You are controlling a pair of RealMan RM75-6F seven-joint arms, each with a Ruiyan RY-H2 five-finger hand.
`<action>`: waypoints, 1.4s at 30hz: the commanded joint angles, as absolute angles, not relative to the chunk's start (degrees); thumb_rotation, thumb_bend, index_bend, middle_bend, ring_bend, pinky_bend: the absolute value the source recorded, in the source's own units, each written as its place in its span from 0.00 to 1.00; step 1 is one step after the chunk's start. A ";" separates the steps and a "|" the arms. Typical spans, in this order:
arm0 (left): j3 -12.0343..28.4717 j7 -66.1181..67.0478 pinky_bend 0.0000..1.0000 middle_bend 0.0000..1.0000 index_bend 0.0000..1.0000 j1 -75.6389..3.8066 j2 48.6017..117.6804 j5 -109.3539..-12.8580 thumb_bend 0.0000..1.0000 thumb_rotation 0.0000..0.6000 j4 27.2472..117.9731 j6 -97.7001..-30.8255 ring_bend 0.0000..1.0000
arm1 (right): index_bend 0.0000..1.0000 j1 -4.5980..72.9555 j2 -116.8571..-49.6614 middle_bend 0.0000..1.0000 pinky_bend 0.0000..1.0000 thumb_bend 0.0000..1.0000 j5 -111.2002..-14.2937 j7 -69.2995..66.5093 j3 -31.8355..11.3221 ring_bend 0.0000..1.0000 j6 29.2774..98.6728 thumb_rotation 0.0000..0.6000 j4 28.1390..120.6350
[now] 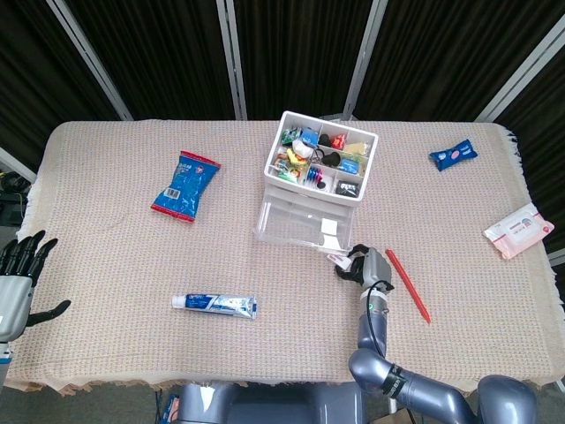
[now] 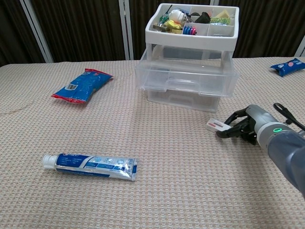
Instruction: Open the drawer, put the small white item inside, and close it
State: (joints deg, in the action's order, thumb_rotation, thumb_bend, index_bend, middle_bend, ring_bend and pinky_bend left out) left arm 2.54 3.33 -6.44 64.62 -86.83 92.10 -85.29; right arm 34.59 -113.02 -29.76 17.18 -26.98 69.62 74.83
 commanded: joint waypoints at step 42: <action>2.53 3.72 0.00 0.00 0.09 -6.26 64.90 -87.32 0.13 1.00 91.95 -86.05 0.00 | 0.65 21.26 -82.92 0.81 0.61 0.20 -36.31 11.63 -35.80 0.81 76.97 1.00 105.38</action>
State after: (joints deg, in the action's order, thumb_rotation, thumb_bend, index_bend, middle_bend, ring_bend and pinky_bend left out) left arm 2.54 3.72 -6.26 64.90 -87.32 91.96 -86.05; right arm 21.88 -84.65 -35.62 11.78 -34.97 76.56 103.52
